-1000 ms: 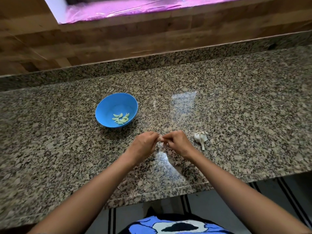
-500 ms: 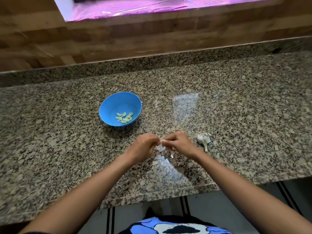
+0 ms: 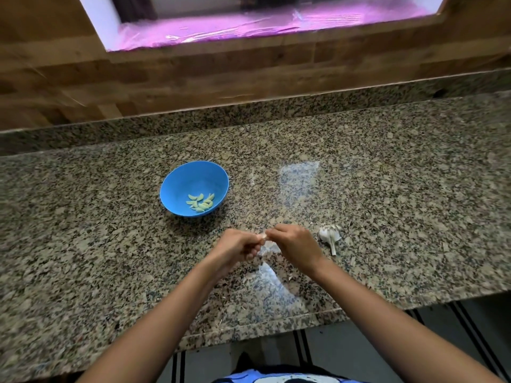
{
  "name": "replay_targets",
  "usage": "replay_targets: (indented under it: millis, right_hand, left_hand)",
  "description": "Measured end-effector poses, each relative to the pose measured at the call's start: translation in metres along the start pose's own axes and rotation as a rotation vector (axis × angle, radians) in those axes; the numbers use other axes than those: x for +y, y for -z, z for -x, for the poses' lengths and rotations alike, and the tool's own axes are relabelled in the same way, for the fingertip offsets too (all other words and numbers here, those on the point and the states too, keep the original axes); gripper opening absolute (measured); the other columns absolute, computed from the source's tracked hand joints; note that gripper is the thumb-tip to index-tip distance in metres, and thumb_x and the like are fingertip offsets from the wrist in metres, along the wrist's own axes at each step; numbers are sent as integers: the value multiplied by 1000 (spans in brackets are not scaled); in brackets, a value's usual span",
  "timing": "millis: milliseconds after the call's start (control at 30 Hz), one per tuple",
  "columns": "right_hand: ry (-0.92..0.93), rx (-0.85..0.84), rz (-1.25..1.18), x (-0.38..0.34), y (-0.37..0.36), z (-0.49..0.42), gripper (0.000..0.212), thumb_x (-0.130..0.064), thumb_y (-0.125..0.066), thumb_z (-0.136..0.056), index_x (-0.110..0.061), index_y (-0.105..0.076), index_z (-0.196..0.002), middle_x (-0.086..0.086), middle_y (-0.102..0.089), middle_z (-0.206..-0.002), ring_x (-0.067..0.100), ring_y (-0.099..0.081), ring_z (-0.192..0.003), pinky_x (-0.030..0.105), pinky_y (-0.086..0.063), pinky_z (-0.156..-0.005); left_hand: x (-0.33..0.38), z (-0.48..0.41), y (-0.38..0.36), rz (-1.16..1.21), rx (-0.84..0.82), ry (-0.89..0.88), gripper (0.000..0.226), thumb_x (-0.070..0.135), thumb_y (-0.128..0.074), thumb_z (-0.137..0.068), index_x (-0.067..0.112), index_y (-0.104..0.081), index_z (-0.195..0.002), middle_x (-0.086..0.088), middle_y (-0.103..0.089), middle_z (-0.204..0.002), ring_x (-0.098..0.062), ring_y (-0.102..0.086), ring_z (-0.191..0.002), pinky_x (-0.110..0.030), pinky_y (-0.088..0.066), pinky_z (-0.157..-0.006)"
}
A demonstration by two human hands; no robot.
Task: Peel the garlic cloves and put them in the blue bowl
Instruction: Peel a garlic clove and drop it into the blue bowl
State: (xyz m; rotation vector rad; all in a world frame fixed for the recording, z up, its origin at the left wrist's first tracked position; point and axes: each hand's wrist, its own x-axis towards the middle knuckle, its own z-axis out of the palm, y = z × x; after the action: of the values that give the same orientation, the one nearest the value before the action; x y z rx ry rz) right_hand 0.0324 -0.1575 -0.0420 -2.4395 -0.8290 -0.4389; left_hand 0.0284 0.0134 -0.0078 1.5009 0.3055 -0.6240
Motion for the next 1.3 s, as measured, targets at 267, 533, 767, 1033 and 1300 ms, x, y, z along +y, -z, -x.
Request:
replay_targets:
  millis: [267,533,767,1033,1300]
  right_hand:
    - [-897,-277,-1094,-10,15,-9,18,-14,-56,-91,-4,-69,-85,5,-64,-66,11,-54,-53,19,-40,-46]
    - [-1237,-166,-1414,-20,11,-6,13,-9,-57,-89,0,-67,-89,4,-64,-68,10,-55,-52,16,-42,-45]
    - [-1027,-34,-790,-14,2,8,13,-18,-75,-75,-6,-71,-73,12,-69,-69,20,-61,-57,29,-50,-53]
    - [-800,-326,-640,-20,0,1,17,-24,-60,-88,-13,-71,-96,-4,-69,-76,4,-53,-55,18,-45,-56]
    - [-839,-312,-780,-20,10,-3,19,-21,-60,-89,-6,-69,-81,1,-66,-65,-1,-43,-39,13,-32,-39]
  left_hand:
    - [-10,-3,4,-460,137,-386,13,15,-64,-88,10,-73,-94,0,-68,-70,-8,-56,-62,-22,-45,-57]
    - [-24,-10,2,-189,183,-324,10,9,-63,-88,9,-73,-88,-1,-65,-68,-11,-55,-63,-22,-46,-58]
    - [-32,-7,1,-362,202,-249,12,15,-64,-88,11,-72,-82,2,-65,-66,-8,-55,-59,-19,-43,-56]
    - [-29,-3,-3,-698,201,-391,14,25,-65,-88,15,-73,-93,3,-69,-71,-4,-57,-55,-13,-46,-48]
    - [-22,3,-4,-704,278,-494,8,16,-65,-88,13,-71,-84,3,-66,-68,-8,-58,-60,-12,-43,-49]
